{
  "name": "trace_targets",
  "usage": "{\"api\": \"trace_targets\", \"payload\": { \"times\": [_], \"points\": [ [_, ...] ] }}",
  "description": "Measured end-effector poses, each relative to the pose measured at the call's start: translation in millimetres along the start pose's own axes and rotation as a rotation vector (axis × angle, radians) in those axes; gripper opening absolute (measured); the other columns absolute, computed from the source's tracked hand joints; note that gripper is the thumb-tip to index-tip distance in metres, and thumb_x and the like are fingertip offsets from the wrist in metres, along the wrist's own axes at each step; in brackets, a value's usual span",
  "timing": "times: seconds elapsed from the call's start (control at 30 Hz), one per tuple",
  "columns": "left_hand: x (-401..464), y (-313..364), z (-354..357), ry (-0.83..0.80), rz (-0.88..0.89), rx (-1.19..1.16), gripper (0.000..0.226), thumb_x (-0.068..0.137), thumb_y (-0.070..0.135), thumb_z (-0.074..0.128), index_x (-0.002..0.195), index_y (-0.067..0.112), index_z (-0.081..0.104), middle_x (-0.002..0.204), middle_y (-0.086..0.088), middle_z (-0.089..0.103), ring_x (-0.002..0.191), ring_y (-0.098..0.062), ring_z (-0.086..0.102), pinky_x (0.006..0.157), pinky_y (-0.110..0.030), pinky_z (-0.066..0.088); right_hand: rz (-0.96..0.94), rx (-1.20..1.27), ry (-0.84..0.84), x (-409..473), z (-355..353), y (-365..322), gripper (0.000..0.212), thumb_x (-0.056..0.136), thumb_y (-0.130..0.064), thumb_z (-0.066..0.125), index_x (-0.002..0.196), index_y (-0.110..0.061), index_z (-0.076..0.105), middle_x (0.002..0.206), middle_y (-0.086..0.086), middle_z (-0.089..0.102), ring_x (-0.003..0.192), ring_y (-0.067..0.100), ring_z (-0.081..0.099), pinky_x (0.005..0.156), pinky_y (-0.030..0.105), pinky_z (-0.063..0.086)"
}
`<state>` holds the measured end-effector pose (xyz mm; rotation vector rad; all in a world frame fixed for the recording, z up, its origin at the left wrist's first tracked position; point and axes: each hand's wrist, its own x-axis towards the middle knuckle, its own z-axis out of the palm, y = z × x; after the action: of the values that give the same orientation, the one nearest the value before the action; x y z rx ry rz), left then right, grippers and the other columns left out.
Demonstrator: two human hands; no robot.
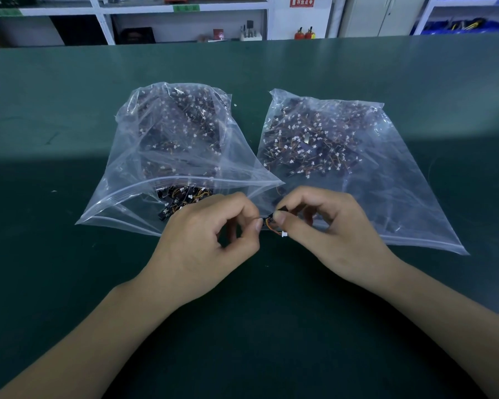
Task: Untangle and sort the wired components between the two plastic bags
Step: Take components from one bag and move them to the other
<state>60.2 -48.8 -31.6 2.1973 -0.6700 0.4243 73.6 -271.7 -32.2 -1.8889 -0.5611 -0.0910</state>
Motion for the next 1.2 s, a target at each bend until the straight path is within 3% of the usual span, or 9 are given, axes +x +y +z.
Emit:
{"api": "trace_targets", "payload": {
  "times": [0.4, 0.6, 0.63, 0.77, 0.83, 1.0, 1.2],
  "points": [
    [0, 0, -1, 0.03, 0.028, 0.02, 0.011, 0.092, 0.016, 0.07, 0.082, 0.016, 0.067, 0.073, 0.015, 0.059, 0.066, -0.014, 0.058, 0.062, -0.021, 0.039, -0.021, 0.003, -0.016, -1, 0, 1, 0.013, 0.1, -0.013, 0.073, 0.087, -0.016, 0.076, 0.08, 0.002, 0.071, 0.075, 0.024, 0.061, 0.073, 0.039, 0.048],
    [1, -4, 0, 0.073, 0.026, 0.037, 0.011, 0.097, 0.021, 0.071, 0.086, 0.018, 0.071, 0.074, 0.015, 0.062, 0.067, -0.011, 0.059, 0.063, -0.019, 0.041, -0.086, -0.094, 0.001, 2, -4, 2, 0.007, 0.098, -0.017, 0.075, 0.091, -0.018, 0.075, 0.083, -0.006, 0.071, 0.08, 0.014, 0.063, 0.076, 0.023, 0.046],
    [1, -5, 0, 0.105, 0.03, 0.041, 0.01, 0.099, 0.02, 0.073, 0.089, 0.018, 0.074, 0.076, 0.014, 0.065, 0.069, -0.01, 0.061, 0.064, -0.02, 0.044, -0.128, -0.18, 0.001, 3, -7, 3, 0.003, 0.096, -0.016, 0.078, 0.095, -0.017, 0.075, 0.086, -0.008, 0.07, 0.083, 0.015, 0.063, 0.079, 0.025, 0.047],
    [3, -8, -2, 0.258, 0.023, 0.047, 0.004, 0.097, 0.015, 0.078, 0.098, 0.013, 0.081, 0.088, 0.013, 0.076, 0.081, -0.01, 0.072, 0.073, -0.027, 0.055, -0.206, -0.567, -0.059, 5, -17, 8, 0.033, 0.081, -0.017, 0.081, 0.109, -0.022, 0.067, 0.101, -0.017, 0.061, 0.094, 0.013, 0.06, 0.092, 0.038, 0.049],
    [3, -9, -4, 0.291, 0.022, 0.051, 0.006, 0.096, 0.013, 0.08, 0.1, 0.012, 0.082, 0.091, 0.012, 0.078, 0.084, -0.01, 0.073, 0.076, -0.029, 0.057, -0.17, -0.591, -0.07, 6, -20, 8, 0.037, 0.077, -0.015, 0.078, 0.108, -0.025, 0.063, 0.102, -0.017, 0.06, 0.095, 0.013, 0.059, 0.094, 0.039, 0.048],
    [2, -8, -3, 0.241, 0.106, 0.094, 0.008, 0.093, 0.016, 0.082, 0.099, 0.011, 0.083, 0.089, 0.01, 0.076, 0.08, -0.008, 0.071, 0.071, -0.027, 0.057, -0.152, -0.509, 0.037, 7, -18, 6, 0.031, 0.077, 0.002, 0.073, 0.095, -0.022, 0.064, 0.089, -0.012, 0.062, 0.088, 0.017, 0.06, 0.078, 0.043, 0.053],
    [2, -12, 5, 0.158, 0.135, 0.072, 0.004, 0.09, 0.013, 0.085, 0.093, 0.012, 0.083, 0.082, 0.008, 0.073, 0.074, -0.011, 0.066, 0.069, -0.025, 0.052, -0.159, -0.503, 0.112, 6, -17, 4, 0.033, 0.078, 0.005, 0.074, 0.095, -0.023, 0.065, 0.086, -0.021, 0.058, 0.087, 0.012, 0.059, 0.075, 0.022, 0.046]
  ]
}}
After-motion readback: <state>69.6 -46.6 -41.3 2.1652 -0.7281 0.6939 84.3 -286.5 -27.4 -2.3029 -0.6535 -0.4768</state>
